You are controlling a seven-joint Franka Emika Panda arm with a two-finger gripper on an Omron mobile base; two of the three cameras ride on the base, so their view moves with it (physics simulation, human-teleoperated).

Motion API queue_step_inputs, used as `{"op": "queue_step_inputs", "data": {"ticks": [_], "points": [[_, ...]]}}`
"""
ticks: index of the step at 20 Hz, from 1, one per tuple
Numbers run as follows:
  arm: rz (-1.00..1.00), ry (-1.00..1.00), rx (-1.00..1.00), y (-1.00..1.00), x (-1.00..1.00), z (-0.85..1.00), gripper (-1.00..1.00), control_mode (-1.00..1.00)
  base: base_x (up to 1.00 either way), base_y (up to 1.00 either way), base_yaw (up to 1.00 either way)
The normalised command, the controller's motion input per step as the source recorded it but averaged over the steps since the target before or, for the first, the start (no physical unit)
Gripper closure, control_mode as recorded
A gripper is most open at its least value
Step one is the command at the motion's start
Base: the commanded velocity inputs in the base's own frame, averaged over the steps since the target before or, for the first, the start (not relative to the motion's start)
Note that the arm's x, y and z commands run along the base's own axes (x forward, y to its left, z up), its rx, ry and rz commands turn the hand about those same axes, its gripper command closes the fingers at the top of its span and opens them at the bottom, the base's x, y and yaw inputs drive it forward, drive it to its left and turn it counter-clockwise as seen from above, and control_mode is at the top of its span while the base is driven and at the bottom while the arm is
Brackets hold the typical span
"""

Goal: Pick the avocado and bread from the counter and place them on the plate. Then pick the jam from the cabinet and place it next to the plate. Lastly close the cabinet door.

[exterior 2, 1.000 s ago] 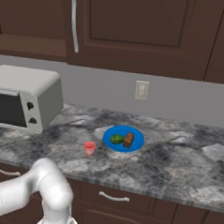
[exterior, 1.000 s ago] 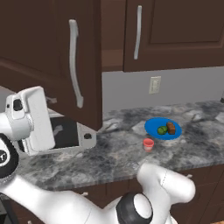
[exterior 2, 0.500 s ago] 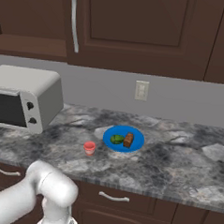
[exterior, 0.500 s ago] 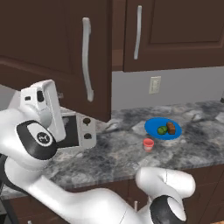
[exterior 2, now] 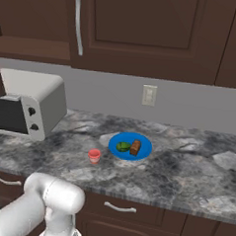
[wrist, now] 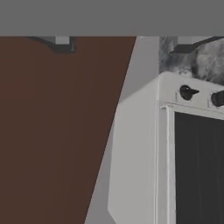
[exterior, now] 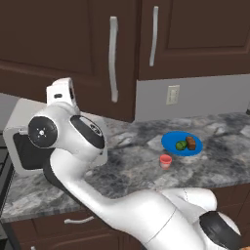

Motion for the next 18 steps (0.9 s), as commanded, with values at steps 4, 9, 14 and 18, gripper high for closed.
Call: {"op": "queue_step_inputs", "data": {"ticks": [4, 9, 14, 18], "points": [[0.29, 0.00, 0.12, -0.17, 0.88, 0.01, -1.00, -1.00, 0.00, 0.00, 0.00], [0.29, 0.00, 0.12, -0.16, 0.91, 0.00, -1.00, -1.00, 0.00, 0.00, 0.00], [0.27, 0.00, 0.10, -0.18, 0.91, 0.00, -1.00, -1.00, 0.00, 0.00, 0.00], [0.24, 0.02, 0.08, -0.26, 0.89, -0.02, -1.00, -1.00, 0.00, 0.00, 0.00]]}}
